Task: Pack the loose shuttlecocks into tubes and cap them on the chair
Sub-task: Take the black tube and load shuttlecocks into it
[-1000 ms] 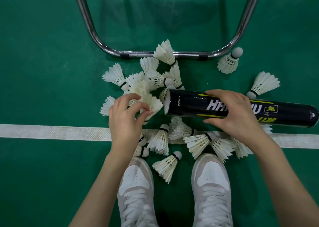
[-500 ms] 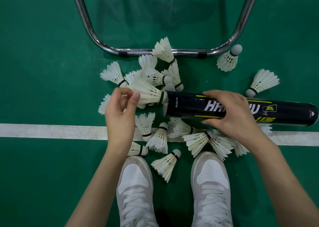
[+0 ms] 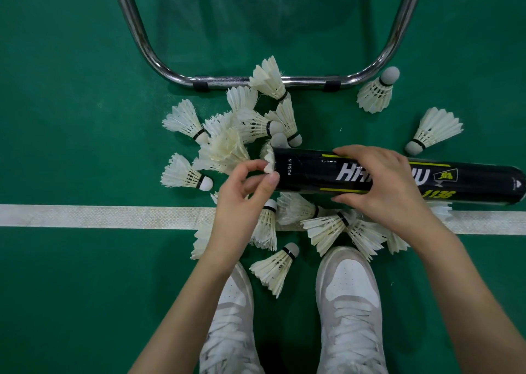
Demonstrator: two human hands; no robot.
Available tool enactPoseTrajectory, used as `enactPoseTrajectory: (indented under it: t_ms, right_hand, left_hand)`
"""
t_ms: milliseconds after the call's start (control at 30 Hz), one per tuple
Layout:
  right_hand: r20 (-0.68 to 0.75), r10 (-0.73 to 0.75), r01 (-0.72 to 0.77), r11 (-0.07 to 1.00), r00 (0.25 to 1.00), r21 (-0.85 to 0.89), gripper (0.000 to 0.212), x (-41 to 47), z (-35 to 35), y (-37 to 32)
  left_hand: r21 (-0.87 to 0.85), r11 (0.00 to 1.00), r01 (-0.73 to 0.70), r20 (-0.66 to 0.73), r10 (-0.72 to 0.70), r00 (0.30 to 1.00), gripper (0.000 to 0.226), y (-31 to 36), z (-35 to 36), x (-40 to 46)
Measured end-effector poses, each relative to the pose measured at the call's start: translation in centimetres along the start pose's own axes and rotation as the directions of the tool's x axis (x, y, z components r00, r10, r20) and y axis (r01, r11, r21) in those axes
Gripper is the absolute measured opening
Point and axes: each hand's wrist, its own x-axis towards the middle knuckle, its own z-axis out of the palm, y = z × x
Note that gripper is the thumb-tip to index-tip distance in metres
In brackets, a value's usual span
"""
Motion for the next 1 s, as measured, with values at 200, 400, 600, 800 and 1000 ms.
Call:
enactPoseTrajectory:
  t_ms: [200,400,600,800,1000]
  right_hand:
    - [-0.014,0.002,-0.002,1.0,1.0,-0.001,0.074,0.0,-0.1,-0.1]
    - [-0.026,0.003,-0.003,1.0,1.0,0.008,0.073,0.2,-0.2,-0.7]
    - [-0.007,-0.002,0.002,1.0,1.0,-0.005,0.073,0.4,0.0,-1.2]
    - [-0.015,-0.003,0.003,1.0,1.0,0.005,0.073,0.2,0.0,-1.4]
    - [-0.008,-0.001,0.001,1.0,1.0,-0.002,0.073,0.2,-0.1,-1.4]
  left_hand:
    - [0.082,0.997,-0.016,0.033,0.013,0.999,0.026,0.0,-0.2,0.2]
    - [0.17,0.984,-0.044,0.041,0.038,0.998,0.019,0.1,0.1,0.5]
    - [0.124,0.991,-0.041,0.097,0.029,0.995,0.024,0.8,0.4,0.5]
    - [0.098,0.995,-0.018,0.088,0.01,0.996,0.021,0.3,0.3,0.7]
    - [0.065,0.998,-0.004,0.128,-0.004,0.992,0.019,0.1,0.1,0.9]
